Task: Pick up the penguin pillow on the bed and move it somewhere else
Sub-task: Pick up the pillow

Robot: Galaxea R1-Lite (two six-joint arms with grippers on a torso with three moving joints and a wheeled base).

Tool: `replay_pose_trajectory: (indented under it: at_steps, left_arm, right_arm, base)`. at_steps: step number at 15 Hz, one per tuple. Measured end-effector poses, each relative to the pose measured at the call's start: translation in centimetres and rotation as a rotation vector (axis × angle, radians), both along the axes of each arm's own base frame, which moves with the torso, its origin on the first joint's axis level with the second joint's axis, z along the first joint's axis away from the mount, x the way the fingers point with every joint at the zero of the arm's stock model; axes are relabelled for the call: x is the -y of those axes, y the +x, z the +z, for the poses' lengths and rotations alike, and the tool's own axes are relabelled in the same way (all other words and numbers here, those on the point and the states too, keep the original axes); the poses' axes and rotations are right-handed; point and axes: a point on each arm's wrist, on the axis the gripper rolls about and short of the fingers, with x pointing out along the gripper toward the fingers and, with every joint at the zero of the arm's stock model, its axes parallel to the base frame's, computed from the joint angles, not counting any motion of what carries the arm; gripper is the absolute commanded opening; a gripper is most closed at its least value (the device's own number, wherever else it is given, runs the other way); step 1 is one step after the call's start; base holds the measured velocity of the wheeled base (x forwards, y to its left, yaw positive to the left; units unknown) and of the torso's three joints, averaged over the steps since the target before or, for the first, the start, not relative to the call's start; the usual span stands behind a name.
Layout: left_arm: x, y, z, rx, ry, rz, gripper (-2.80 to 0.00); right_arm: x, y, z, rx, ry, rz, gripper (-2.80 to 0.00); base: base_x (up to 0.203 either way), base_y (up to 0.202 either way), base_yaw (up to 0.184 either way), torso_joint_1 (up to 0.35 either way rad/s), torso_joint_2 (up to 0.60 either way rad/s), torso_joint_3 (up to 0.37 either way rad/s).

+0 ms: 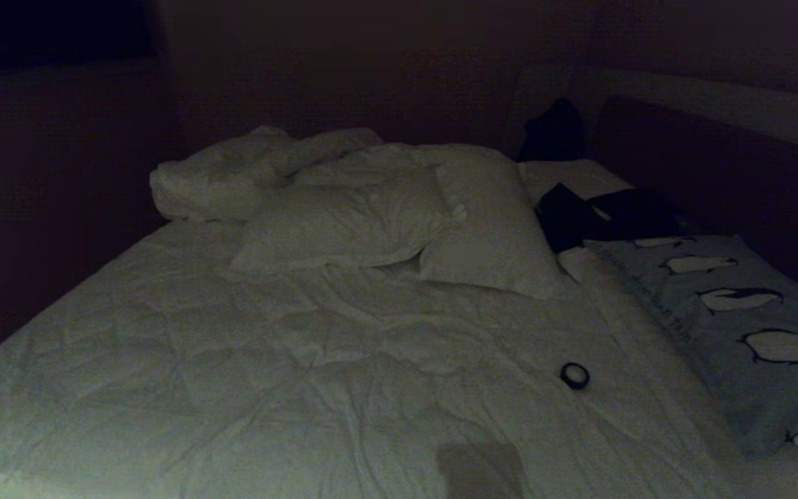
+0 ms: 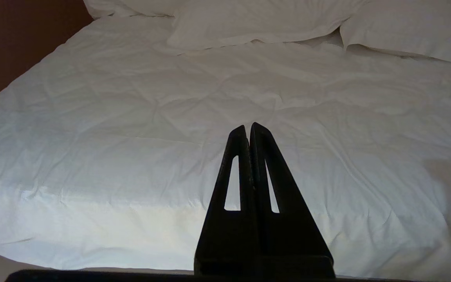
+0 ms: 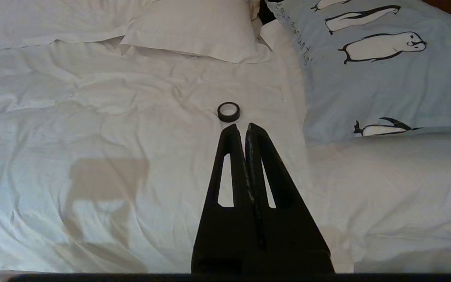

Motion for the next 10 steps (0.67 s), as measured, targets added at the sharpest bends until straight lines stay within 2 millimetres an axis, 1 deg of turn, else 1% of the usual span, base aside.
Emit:
replay_pose_trajectory:
  at_steps: [7,9,10]
  left_arm:
    - [0.0,0.0,0.0,0.000,0.000,0.000,-2.80]
    - [0.0,0.0,0.0,0.000,0.000,0.000,-2.80]
    - [0.0,0.0,0.0,0.000,0.000,-0.001,-2.80]
  right_arm:
    - [0.0,0.0,0.0,0.002,-0.004,-0.003,-2.80]
    - [0.0,-0.2,0.7,0.024,-0.012,0.004,-2.80]
    - [0.0,-0.4,1.4,0.052,-0.012,0.008,-2.80]
  base:
    - [0.000,0.000,0.000,0.000,0.00,0.000]
    - [0.000,0.000,0.000,0.000,0.00,0.000]
    - [0.000,0.000,0.000,0.000,0.00,0.000]
